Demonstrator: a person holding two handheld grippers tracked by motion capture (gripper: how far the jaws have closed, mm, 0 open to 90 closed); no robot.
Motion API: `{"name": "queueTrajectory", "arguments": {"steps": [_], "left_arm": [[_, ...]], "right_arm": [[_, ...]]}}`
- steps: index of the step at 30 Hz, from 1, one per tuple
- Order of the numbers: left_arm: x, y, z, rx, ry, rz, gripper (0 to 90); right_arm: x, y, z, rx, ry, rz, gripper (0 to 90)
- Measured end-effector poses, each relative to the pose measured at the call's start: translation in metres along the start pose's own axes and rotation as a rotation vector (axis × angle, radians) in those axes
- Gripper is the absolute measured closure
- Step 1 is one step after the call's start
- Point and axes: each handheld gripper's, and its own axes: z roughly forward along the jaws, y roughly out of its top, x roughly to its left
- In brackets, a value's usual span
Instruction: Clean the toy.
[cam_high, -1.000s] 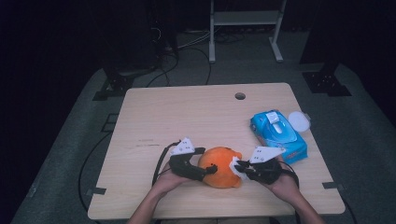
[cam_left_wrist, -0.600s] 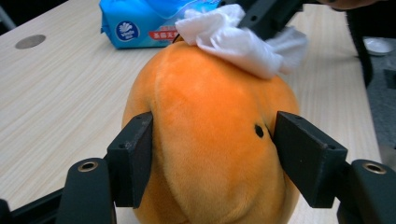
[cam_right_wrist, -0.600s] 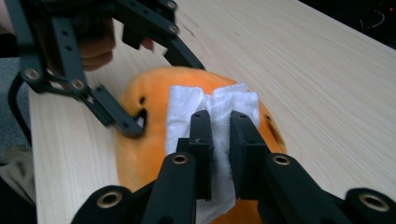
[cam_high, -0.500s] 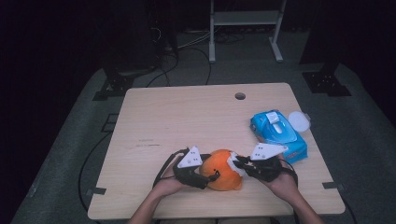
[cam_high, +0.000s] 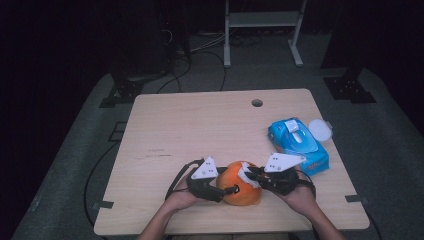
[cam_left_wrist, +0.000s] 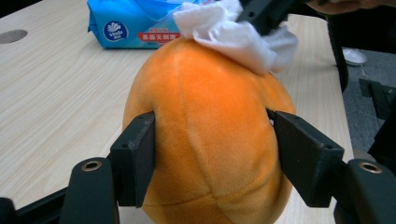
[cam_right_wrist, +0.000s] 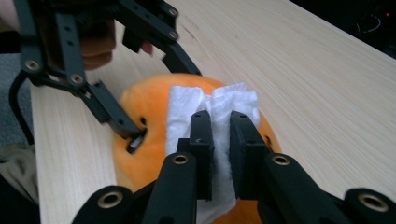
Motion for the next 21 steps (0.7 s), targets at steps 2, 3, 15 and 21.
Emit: {"name": "queueTrajectory", "arguments": {"steps": [2, 3, 15, 21], "left_arm": [[0.0, -0.001, 0.0, -0.008, -0.001, -0.006, 33.2], [0.0, -0.001, 0.0, -0.008, 0.001, -0.002, 33.1], [-0.022, 0.009, 0.004, 0.031, 0.024, 0.158, 32.9], [-0.019, 0.007, 0.004, 0.018, 0.014, 0.14, 32.6]], "right_arm": [[-0.004, -0.004, -0.003, 0.019, -0.023, 0.008, 79.7], [-0.008, -0.006, -0.005, 0.024, -0.034, 0.016, 79.7], [0.022, 0.022, 0.006, -0.01, 0.044, -0.029, 79.5], [-0.003, 0.006, -0.01, 0.007, -0.021, 0.049, 79.7]]}}
